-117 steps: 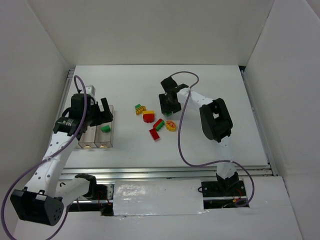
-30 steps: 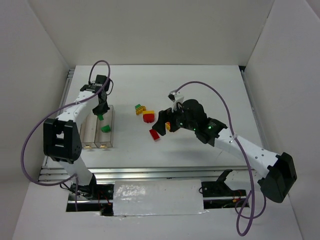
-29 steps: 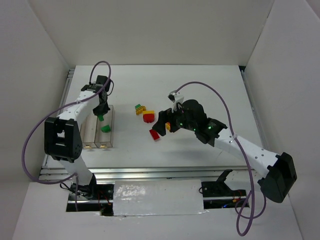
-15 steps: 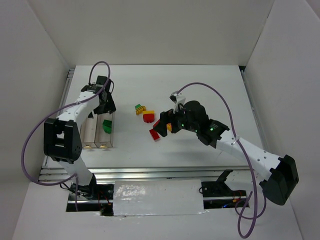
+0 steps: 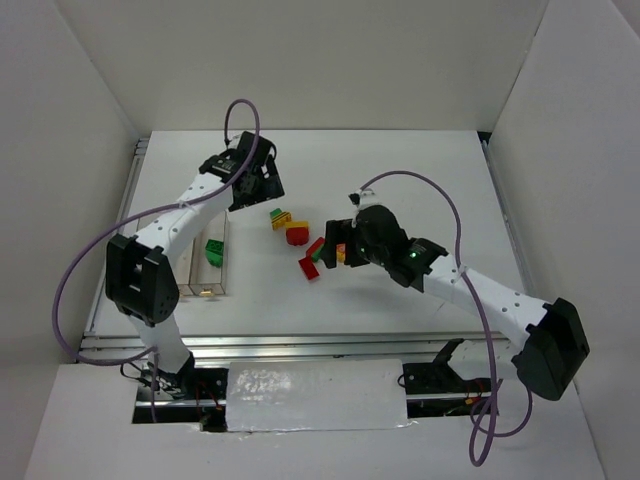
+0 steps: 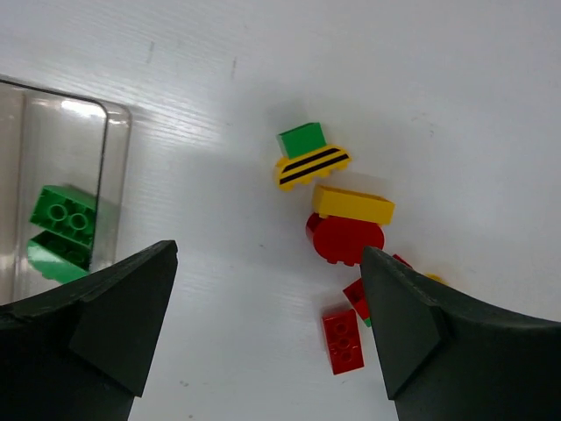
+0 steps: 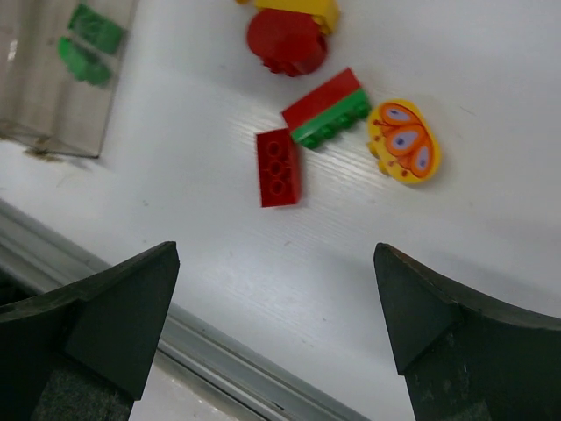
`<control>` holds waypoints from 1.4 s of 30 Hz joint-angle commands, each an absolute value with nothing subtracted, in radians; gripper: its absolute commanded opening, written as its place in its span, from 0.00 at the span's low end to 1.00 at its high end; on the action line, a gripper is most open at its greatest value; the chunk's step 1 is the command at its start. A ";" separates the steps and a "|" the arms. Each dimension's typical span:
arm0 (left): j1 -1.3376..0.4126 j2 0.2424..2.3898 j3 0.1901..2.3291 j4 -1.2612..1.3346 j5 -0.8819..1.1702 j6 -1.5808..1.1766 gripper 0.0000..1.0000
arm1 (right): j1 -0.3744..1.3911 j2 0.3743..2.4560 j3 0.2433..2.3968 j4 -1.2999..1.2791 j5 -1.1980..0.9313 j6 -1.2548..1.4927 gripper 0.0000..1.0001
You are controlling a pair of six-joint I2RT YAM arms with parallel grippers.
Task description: Sort the legos into containers by color
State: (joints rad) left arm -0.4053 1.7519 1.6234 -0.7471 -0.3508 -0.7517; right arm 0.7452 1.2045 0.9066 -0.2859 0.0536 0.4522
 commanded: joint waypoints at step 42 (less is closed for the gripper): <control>-0.712 2.108 1.558 -0.482 -0.113 -0.325 0.63 | 0.741 0.825 0.804 -0.477 0.241 0.643 1.00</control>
State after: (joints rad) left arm -0.7067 2.0914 1.5612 -0.5030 -0.1032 -0.3405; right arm 0.7433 0.8436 0.8074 -0.4839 0.2455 0.6563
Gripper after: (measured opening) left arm 0.653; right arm 0.996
